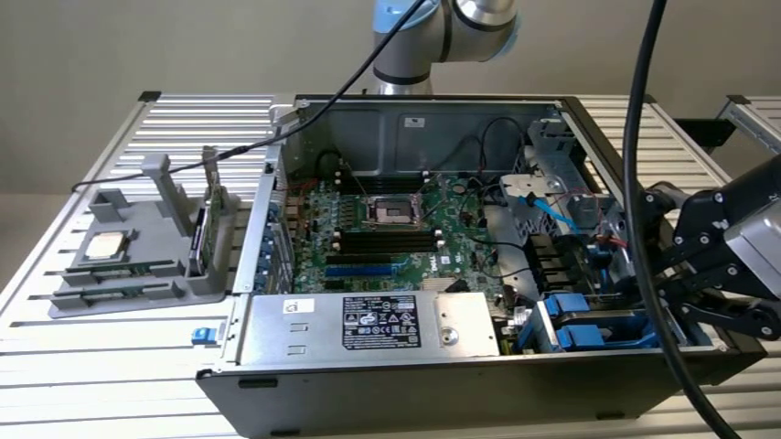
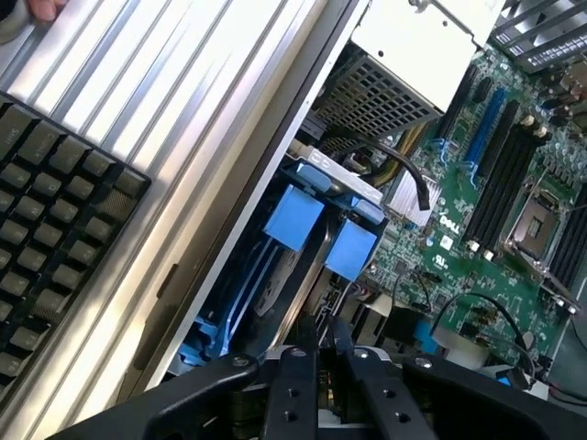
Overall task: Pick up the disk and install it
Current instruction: 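Insert the disk into the insertion slot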
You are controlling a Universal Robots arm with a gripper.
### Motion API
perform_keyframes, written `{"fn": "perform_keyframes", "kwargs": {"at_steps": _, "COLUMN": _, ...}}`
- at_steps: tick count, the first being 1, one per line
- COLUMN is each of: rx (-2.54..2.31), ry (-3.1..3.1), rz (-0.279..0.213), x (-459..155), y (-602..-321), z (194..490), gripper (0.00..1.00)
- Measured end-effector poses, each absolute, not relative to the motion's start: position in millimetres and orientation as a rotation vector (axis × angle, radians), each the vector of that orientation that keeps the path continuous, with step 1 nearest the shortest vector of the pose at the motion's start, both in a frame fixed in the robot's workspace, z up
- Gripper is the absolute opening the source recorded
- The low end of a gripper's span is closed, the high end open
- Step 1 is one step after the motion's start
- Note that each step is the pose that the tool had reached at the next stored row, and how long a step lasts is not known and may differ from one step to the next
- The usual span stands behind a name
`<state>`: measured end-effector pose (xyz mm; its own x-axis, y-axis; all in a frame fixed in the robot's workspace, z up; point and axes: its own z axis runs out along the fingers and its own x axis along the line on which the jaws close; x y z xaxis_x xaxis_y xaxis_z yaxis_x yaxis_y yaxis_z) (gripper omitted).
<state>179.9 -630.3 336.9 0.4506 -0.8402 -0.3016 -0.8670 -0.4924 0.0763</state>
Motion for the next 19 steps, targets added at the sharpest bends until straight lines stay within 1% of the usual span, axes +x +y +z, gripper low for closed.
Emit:
{"fn": "perform_keyframes", "kwargs": {"at_steps": 2, "rx": -2.592, "ry": 1.548, "rz": 0.473, "x": 179.8, "y": -630.3, "z": 337.0, "gripper": 0.17}}
{"fn": "perform_keyframes", "kwargs": {"at_steps": 8, "rx": -2.582, "ry": 1.585, "rz": 0.468, "x": 179.9, "y": -630.3, "z": 336.8, "gripper": 0.17}}
{"fn": "perform_keyframes", "kwargs": {"at_steps": 13, "rx": -2.574, "ry": 1.613, "rz": 0.482, "x": 179.9, "y": -630.0, "z": 336.9, "gripper": 0.17}}
{"fn": "perform_keyframes", "kwargs": {"at_steps": 19, "rx": -2.587, "ry": 1.644, "rz": 0.476, "x": 179.9, "y": -629.0, "z": 336.9, "gripper": 0.17}}
